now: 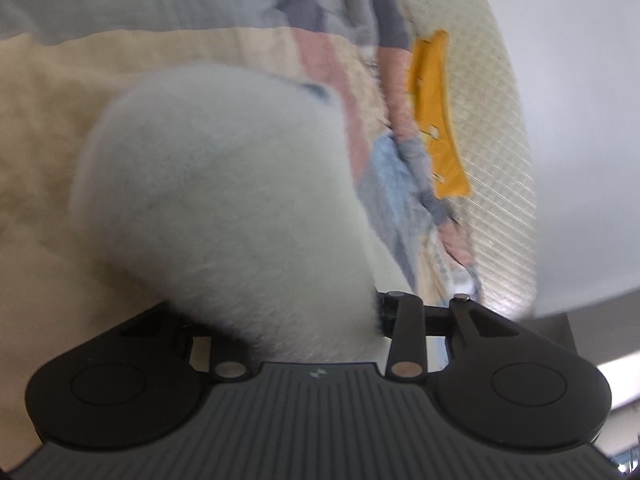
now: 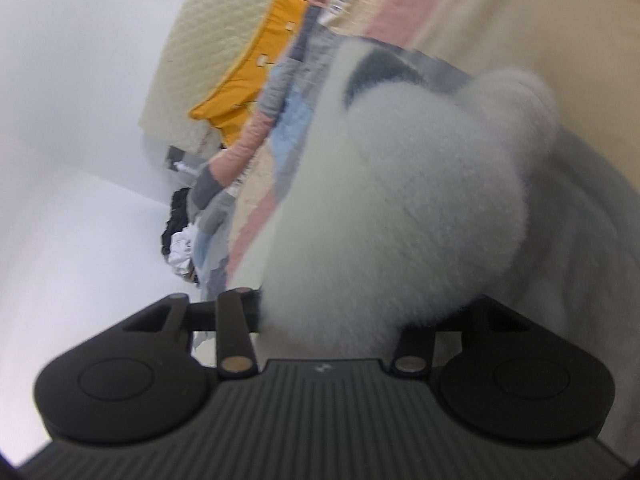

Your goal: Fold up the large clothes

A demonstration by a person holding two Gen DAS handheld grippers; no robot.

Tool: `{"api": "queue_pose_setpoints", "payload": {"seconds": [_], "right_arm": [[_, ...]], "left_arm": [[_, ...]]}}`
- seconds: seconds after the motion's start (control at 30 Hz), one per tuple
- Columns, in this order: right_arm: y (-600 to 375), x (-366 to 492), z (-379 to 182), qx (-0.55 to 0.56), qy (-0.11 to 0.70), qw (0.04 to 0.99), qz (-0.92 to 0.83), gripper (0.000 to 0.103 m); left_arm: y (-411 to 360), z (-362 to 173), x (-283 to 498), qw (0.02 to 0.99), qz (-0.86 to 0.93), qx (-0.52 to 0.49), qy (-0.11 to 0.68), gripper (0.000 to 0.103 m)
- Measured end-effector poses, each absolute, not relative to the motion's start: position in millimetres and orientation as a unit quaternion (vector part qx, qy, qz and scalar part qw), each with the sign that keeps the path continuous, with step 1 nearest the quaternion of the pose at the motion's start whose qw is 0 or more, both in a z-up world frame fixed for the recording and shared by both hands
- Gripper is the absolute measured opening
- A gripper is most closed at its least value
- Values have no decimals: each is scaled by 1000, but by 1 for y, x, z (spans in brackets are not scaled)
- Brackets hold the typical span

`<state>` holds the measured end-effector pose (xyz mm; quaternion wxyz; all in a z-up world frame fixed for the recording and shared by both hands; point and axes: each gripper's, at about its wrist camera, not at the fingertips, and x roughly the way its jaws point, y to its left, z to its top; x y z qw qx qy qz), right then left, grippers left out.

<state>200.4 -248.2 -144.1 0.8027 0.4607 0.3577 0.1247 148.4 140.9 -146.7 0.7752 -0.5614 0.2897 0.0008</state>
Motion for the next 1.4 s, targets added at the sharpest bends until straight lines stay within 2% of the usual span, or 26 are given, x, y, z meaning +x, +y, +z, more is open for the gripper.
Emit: {"api": "queue_pose_setpoints", "payload": {"seconds": [0.43,0.8,0.97,1.13,1.4], "right_arm": [[-295,205,-57,425,273,847,163,48],[-374,249,34,415,180,879,151,48],[-421,270,50,435,141,878,142,48],[-468,292,34,458,116,874,113,48],[-516,319,-51,478,135,866,53,48]], "left_arm": [[93,-61,187,792,-90,-534,281,43],[-7,17,288,779,-176,-539,269,43],[-68,45,339,790,-212,-512,263,43],[-126,30,380,796,-220,-502,257,44],[-186,-70,433,805,-199,-479,287,44]]}}
